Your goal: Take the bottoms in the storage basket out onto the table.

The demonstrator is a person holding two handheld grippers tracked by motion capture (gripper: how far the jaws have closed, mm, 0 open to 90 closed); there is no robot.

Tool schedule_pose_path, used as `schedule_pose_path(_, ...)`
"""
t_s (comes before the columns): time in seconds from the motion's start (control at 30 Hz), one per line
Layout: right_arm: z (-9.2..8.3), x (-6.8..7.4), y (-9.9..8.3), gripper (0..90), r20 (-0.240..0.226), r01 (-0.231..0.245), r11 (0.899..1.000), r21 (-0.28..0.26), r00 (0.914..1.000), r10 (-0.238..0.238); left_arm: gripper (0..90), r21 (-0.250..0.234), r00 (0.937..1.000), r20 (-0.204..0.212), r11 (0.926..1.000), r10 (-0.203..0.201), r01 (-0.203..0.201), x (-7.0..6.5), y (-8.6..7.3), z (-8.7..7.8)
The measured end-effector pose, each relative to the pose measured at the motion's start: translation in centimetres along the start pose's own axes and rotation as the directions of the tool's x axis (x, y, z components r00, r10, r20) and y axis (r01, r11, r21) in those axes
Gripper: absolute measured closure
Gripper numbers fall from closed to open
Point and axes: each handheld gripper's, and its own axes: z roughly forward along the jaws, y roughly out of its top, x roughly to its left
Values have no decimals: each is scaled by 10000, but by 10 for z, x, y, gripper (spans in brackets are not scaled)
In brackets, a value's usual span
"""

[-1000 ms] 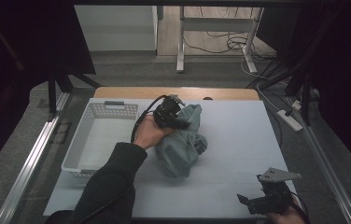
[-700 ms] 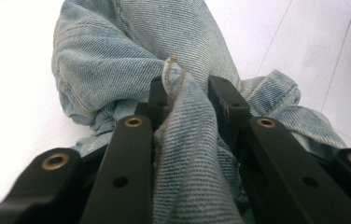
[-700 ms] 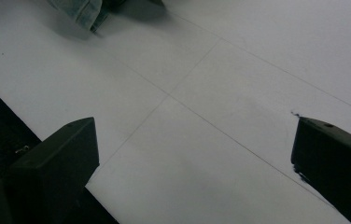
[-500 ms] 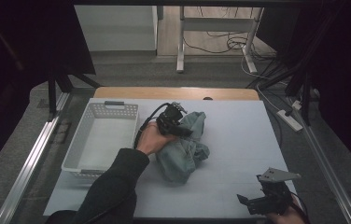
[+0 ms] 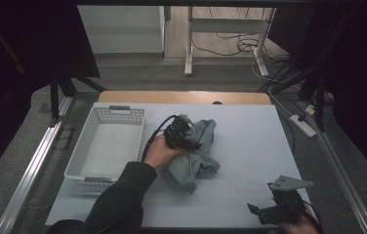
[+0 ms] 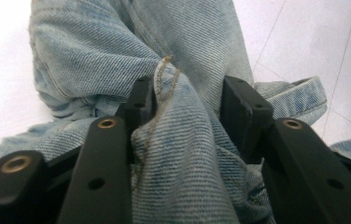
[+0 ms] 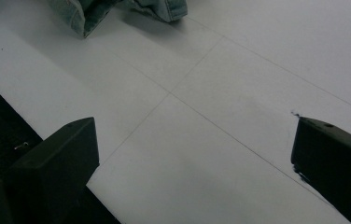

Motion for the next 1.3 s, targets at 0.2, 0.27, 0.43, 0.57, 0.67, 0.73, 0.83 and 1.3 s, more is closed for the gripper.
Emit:
schedule_pose_path(0.2,0,0,0,13,-2,35,10000,18,10000,-35,480,44,10000,50,10000,-59,59,0,-5,7)
schedule_pose_path(0.27,0,1,0,13,2,40,10000,19,10000,-40,444,88,9999,81,9999,-67,66,0,-6,10)
schedule_pose_path(0.43,1,1,0,13,-6,68,10000,35,10000,-68,348,371,9998,149,9992,126,-131,-2,-11,18)
schedule_pose_path(0.57,1,1,0,13,-67,153,9998,117,9999,-153,295,460,9998,67,9988,170,-173,-4,-12,20)
schedule_pose_path(0.67,2,3,1,13,-15,291,9994,188,9996,-291,220,599,9994,-53,9976,343,-339,-6,-13,24)
schedule_pose_path(0.73,1,2,1,13,21,238,9996,168,9997,-238,189,662,9988,-132,9968,464,-454,-8,-15,26)
schedule_pose_path(0.83,1,1,0,13,5,132,9999,75,9999,-132,162,598,9985,-221,9970,499,-485,-10,-18,29)
schedule_pose_path(1.3,1,1,0,13,8,133,9999,80,9999,-133,5,264,9963,230,9962,824,-830,-12,-23,31)
